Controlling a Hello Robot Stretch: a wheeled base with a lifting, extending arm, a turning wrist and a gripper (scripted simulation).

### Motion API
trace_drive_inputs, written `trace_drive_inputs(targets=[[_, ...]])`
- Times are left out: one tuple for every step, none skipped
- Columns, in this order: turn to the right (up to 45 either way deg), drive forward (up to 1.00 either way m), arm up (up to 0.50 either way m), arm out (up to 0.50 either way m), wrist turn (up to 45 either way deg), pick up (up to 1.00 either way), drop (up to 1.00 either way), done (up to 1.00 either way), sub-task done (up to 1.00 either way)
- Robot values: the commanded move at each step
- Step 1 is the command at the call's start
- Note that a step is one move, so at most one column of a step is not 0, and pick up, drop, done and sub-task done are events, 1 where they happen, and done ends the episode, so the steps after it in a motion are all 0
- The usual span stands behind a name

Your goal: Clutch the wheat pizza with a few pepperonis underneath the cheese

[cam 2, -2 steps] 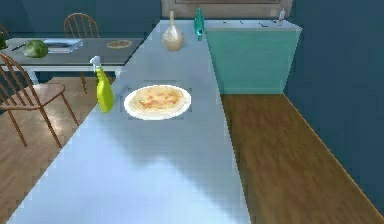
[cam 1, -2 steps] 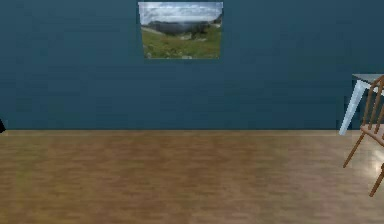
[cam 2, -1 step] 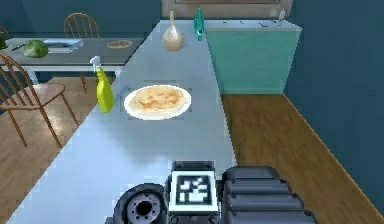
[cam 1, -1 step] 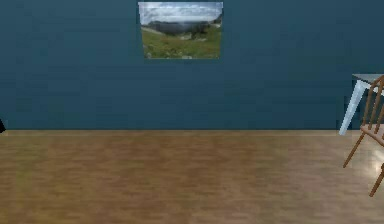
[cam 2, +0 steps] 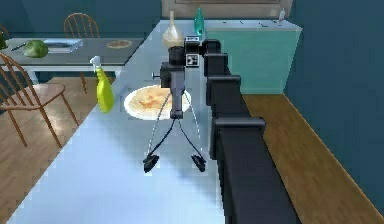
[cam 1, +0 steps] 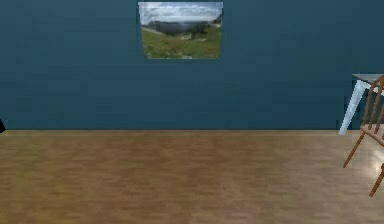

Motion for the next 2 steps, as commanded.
trace_drive_inputs(targets=[[0.0, 0.0, 0.0, 0.0, 45.0, 0.0, 0.0, 0.0, 0.0], [0.0, 0.0, 0.0, 0.0, 45.0, 0.0, 0.0, 0.0, 0.0]])
